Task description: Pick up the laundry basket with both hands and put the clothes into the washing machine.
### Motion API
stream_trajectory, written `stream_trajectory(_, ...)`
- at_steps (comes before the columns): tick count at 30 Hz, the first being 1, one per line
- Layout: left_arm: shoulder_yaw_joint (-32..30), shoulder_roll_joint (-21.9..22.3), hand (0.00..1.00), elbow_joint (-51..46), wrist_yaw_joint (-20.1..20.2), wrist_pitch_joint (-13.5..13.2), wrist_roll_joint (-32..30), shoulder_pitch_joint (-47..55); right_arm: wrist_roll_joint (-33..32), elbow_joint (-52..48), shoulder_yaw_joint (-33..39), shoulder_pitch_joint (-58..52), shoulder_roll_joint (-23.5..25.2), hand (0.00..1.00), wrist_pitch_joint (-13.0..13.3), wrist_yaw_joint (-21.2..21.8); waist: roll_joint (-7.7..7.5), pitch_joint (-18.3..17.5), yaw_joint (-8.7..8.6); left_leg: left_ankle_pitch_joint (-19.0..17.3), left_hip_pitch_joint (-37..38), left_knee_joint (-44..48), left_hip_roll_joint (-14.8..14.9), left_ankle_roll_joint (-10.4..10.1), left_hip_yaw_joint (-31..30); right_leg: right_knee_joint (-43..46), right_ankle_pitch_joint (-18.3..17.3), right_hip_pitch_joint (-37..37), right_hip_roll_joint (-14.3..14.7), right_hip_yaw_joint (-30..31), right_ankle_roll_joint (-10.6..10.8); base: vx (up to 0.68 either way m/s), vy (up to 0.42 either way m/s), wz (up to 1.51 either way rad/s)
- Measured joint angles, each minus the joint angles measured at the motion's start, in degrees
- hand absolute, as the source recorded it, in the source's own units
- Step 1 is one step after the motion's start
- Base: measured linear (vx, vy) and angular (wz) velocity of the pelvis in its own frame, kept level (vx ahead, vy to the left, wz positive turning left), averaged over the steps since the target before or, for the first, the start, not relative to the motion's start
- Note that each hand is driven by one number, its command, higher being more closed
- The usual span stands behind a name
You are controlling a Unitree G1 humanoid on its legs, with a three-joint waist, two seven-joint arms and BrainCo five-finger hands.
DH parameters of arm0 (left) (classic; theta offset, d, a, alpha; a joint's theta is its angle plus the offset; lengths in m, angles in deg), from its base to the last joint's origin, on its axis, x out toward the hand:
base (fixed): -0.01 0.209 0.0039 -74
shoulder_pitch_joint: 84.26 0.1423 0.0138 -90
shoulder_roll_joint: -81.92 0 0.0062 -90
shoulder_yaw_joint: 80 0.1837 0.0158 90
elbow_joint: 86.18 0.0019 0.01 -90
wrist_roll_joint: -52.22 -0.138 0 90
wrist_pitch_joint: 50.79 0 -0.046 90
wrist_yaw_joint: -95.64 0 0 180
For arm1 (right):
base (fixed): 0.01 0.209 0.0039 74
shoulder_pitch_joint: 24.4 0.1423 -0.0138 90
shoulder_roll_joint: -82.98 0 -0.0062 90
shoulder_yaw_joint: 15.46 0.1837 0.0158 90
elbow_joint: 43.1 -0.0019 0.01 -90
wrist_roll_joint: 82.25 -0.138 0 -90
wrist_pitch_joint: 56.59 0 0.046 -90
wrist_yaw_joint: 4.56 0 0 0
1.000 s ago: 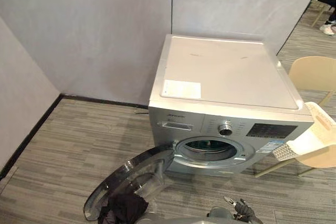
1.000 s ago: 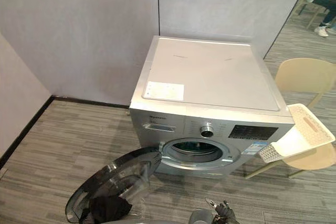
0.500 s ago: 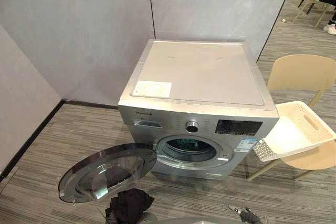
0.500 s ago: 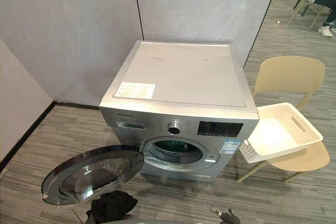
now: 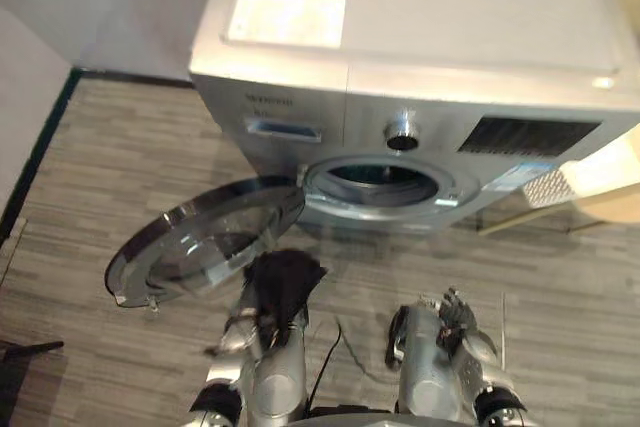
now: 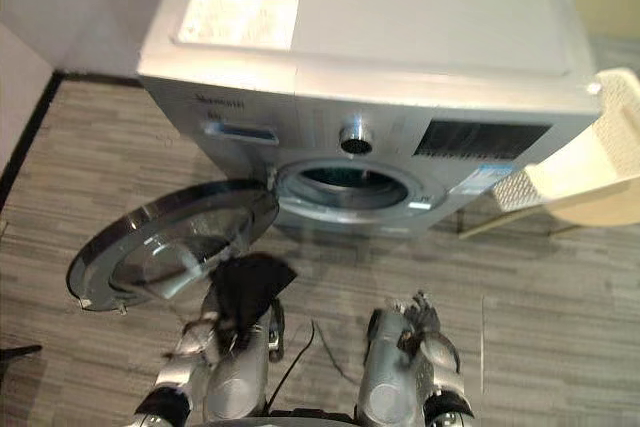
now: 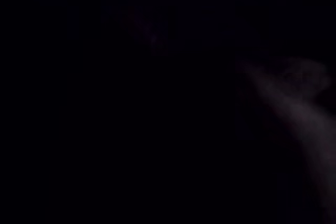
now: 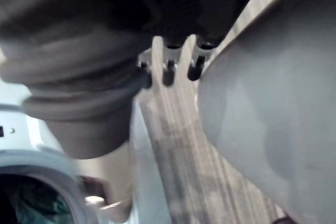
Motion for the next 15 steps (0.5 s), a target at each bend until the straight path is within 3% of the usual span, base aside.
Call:
stream_trajectory(3,6.24,2.26,1.0,-2.95,-1.01,-0.11,2.55,-6.26,-1.37,-2.47,-3.35,3.34,1.2,0.0,0.87,-1.4,-0.71,0.83,-0.12,-1.52,-5.98,5.2,1.05,0.6,1.38,5.14,-0.71,-7.71,0.47,2.93,0.14,-0.11,0.071,-0.33)
stream_trajectory(7,9.78,4.17,1.0,-3.76,-2.24,-0.47,3.21,-14.55,-2.86,-6.73,-7.62,6.1,2.92,0.0,1.2,-2.5,-2.23,1.81,-0.52,-2.51,-13.42,9.55,3.52,0.79,2.38,9.01,-0.26,-16.9,2.69,5.41,-0.58,-0.1,0.043,-0.41)
stream_trajectory(12,7.87,4.48,1.0,-3.55,-4.91,-0.35,3.68,-25.65,-2.97,-15.98,-9.53,7.84,4.13,0.0,1.37,-4.13,-4.88,4.88,-1.79,-3.73,-22.28,15.47,7.4,0.37,2.57,13.51,0.17,-27.08,5.9,7.17,-1.25,-0.04,0.003,-0.39)
stream_trajectory(15,4.48,4.42,1.0,-3.44,-6.1,0.21,4.17,-30.2,-3.02,-20.1,-9.43,7.88,4.12,0.0,1.46,-5.11,-5.23,5.57,-2.27,-4.37,-26.35,17.51,9.1,-0.01,2.65,14.86,0.43,-31.67,7.43,7.7,-1.57,0.0,-0.016,-0.34)
